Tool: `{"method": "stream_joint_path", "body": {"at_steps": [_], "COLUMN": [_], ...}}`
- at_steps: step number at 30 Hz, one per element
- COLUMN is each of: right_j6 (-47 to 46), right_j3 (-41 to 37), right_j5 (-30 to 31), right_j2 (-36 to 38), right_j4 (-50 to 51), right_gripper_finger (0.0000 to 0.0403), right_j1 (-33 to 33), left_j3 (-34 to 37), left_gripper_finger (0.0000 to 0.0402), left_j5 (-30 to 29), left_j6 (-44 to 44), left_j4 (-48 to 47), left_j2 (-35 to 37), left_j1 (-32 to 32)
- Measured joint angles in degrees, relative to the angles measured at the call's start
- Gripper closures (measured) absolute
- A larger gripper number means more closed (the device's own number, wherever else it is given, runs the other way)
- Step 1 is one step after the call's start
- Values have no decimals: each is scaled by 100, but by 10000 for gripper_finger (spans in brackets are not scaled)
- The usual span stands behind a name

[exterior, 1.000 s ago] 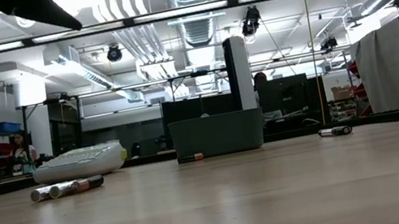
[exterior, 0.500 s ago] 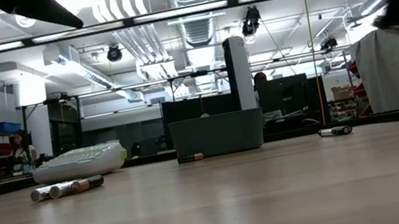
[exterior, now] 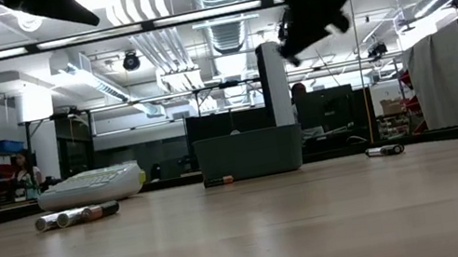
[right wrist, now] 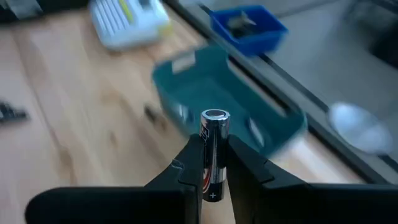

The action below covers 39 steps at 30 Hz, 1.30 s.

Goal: Sort batteries
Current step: Put the silver battery into the blue bin

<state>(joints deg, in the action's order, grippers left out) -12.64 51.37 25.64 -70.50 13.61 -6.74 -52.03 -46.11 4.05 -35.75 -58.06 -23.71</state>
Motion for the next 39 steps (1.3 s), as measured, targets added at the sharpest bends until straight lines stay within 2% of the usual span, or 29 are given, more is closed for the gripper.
{"method": "stream_joint_path", "body": {"at_steps": [5,8,12,17,23,27,33,39], "right_j6": [747,704,683,673,670,656,596,572], "right_j3": [0,0,-9,-9,-7,-7,-7,-7], "right_j5": [-2319,-2925,-3028,-3061,-3059,-3059,-3059,-3059], "right_j2": [-380,-884,-1551,-1956,-1964,-1888,-1884,-1873], "right_j4": [-1447,-2054,-2296,-2339,-2360,-2358,-2350,-2344], "right_gripper_finger": [366,365,365,362,358,340,306,289], "right_j1": [-1628,-2195,-2510,-2560,-2555,-2555,-2555,-2548], "left_j3": [0,0,0,0,0,0,0,0], "left_gripper_finger": [401,401,401,401,401,401,400,399], "left_j5": [-2,-2,-2,-4,-3,-4,4,18], "left_j6": [-13,-13,49,106,115,206,791,1563], "left_j4": [5,9,16,18,20,20,16,-3], "left_j2": [0,0,0,0,0,0,0,-2], "left_j1": [10,10,10,10,10,10,10,10]}}
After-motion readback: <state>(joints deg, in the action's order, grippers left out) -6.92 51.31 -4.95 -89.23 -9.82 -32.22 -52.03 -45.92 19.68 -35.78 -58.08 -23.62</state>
